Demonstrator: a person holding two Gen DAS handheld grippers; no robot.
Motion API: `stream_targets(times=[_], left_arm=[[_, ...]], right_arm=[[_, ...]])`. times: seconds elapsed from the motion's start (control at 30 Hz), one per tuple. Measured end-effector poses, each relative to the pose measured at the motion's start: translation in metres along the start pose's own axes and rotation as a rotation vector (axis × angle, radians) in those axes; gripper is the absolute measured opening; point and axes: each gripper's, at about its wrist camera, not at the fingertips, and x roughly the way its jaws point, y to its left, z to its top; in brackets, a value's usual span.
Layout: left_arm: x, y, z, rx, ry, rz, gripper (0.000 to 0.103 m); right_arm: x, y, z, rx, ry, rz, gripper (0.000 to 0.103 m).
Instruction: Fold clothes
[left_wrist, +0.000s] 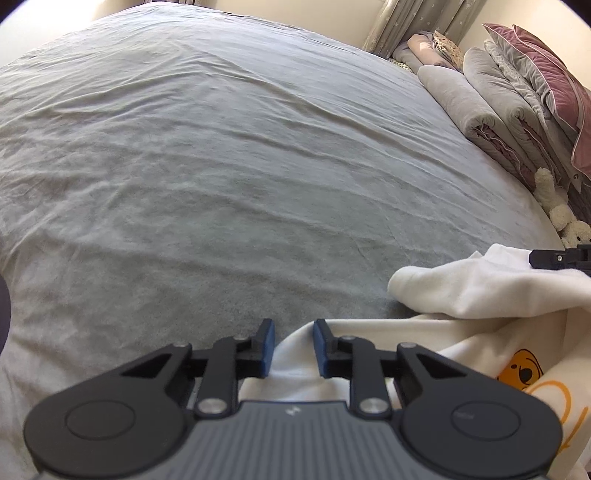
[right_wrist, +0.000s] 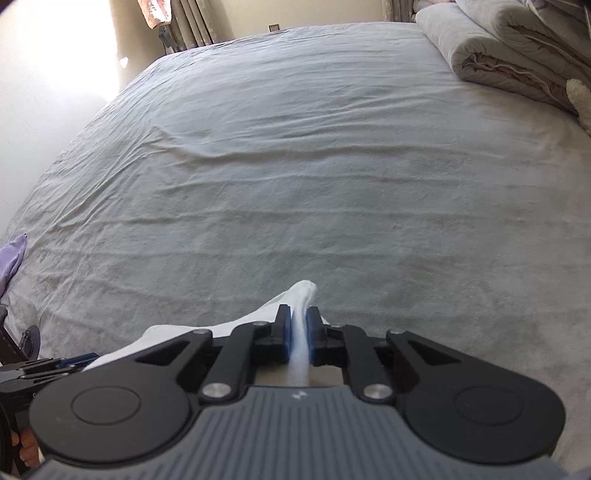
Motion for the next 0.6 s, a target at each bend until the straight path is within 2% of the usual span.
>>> stream_targets(times=[0.2, 0.37, 0.6], left_arm=[[-0.005, -0.002, -0.002, -0.005, -0.006, 0.014, 0.023], [-0.009, -0.003, -0.005, -0.001, -0.004, 0.015, 0.023], [-0.019, -0.004, -0.011, -0.006, -0.004, 0.009, 0.025]], right_arm=[[-0.053, -0.011, -0.011, -0.043, -0.106, -0.105, 0.010], [-0.094, -0.024, -0.033, -0.078, -0.165, -0.172, 0.009], [-0.125, -0.060, -0.075, -0.061, -0.156, -0.269, 0.006]])
